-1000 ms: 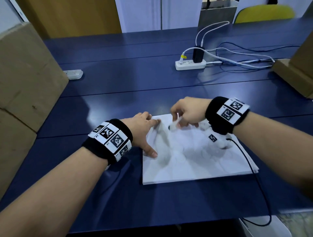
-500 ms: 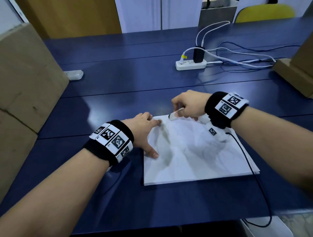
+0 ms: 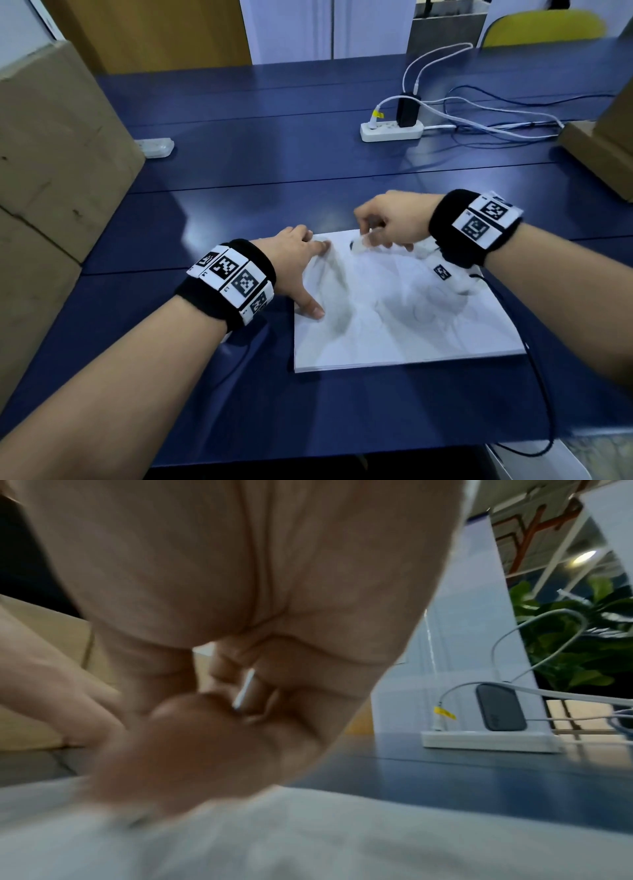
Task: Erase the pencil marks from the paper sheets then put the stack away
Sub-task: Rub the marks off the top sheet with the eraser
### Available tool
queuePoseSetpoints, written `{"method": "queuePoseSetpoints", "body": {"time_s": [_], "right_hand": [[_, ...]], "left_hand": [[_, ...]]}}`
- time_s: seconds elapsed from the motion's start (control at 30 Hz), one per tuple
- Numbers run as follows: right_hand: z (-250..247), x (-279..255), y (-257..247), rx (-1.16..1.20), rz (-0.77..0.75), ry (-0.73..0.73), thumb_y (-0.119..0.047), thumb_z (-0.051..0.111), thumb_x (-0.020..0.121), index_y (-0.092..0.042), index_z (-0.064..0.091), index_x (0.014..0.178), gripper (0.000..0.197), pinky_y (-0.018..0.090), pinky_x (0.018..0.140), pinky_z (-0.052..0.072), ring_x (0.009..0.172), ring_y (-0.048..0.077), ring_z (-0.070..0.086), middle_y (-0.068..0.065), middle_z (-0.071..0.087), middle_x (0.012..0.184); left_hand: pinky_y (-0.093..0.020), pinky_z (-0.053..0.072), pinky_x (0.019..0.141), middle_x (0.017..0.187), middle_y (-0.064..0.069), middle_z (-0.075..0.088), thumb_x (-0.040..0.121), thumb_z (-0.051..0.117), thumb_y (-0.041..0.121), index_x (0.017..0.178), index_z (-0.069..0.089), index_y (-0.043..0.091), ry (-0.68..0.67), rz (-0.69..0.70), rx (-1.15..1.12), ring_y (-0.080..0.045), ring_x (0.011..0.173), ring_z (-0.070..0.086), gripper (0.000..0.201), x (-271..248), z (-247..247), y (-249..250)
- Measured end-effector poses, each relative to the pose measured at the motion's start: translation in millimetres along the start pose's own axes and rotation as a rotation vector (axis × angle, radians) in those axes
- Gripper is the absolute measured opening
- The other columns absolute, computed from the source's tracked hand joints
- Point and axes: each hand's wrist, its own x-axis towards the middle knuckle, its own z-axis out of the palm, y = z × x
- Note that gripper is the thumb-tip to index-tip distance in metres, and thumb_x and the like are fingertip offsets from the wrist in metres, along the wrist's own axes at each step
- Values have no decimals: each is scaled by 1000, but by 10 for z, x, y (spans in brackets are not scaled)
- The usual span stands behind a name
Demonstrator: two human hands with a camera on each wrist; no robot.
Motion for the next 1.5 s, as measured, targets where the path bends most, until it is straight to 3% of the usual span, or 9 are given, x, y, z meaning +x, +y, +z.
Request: {"method": "queuePoseSetpoints", "body": {"time_s": [0.1, 0.2, 0.33, 0.5, 0.73, 0.93, 1.13, 1.33, 1.5], "right_hand": [[86, -107, -63, 40, -64, -226, -27, 71, 88, -17, 62, 87, 13, 22, 48, 47, 44, 21, 58, 0, 68, 65], [47, -1, -9, -23, -16, -37, -26, 68, 89, -22, 62, 87, 8, 26, 54, 53, 45, 23, 63, 0, 69, 66], [-45, 53, 50, -36, 53, 160, -31, 64, 91, -20, 58, 85, 14, 27, 39, 52, 60, 35, 69, 3, 68, 69], [99, -131, -33, 72, -56, -210, -22, 70, 89, -16, 63, 87, 9, 20, 43, 45, 46, 24, 57, 2, 67, 65], [-41, 77, 45, -55, 66, 184, -29, 62, 92, -24, 54, 81, 14, 28, 40, 49, 59, 33, 69, 2, 67, 71], [108, -91, -13, 123, -46, -226, -20, 70, 90, -14, 62, 87, 10, 20, 43, 43, 44, 24, 56, 0, 66, 62], [-33, 41, 56, -13, 69, 177, -28, 64, 90, -15, 61, 91, 14, 29, 39, 51, 58, 31, 68, 3, 69, 69], [98, -165, 48, 144, -34, -210, -22, 72, 88, -13, 63, 86, 13, 27, 41, 47, 44, 23, 54, 7, 68, 65], [-44, -10, 86, -27, 68, 136, -39, 69, 87, -18, 60, 85, 22, 35, 43, 56, 55, 33, 66, 1, 69, 65]], "left_hand": [[-47, 41, 105, 141, -1, 28, 48, 80, 74, 153, 19, 31, -3, -6, 2, -21, 133, 27, 129, 3, 1, -5], [-48, 42, 104, 141, -1, 28, 48, 80, 74, 152, 20, 32, 3, -4, 14, -21, 134, 27, 127, 3, 4, 2], [-48, 43, 103, 143, 1, 26, 49, 80, 74, 153, 16, 35, 4, -10, 12, -19, 136, 25, 128, -13, 11, -2], [-47, 42, 104, 142, 1, 27, 50, 80, 73, 153, 20, 31, 2, -9, 6, -20, 135, 25, 127, -12, 1, -5], [-47, 39, 108, 152, 3, 21, 51, 77, 76, 156, 11, 28, 19, -6, -1, -18, 141, 21, 133, -42, 14, -21], [-44, 33, 113, 159, 7, 14, 52, 74, 79, 157, 9, 17, 34, -21, 2, -14, 144, 18, 138, -74, 36, -33], [-44, 34, 113, 158, 7, 14, 51, 75, 79, 157, 8, 17, 34, -20, -10, -15, 144, 16, 139, -67, 39, -42], [-44, 37, 111, 155, 6, 17, 51, 76, 77, 157, 11, 16, 39, -21, -15, -14, 141, 19, 138, -50, 43, -42], [-45, 36, 111, 156, 5, 16, 52, 76, 77, 157, 9, 16, 32, -24, 2, -15, 142, 18, 139, -52, 24, -18]]}}
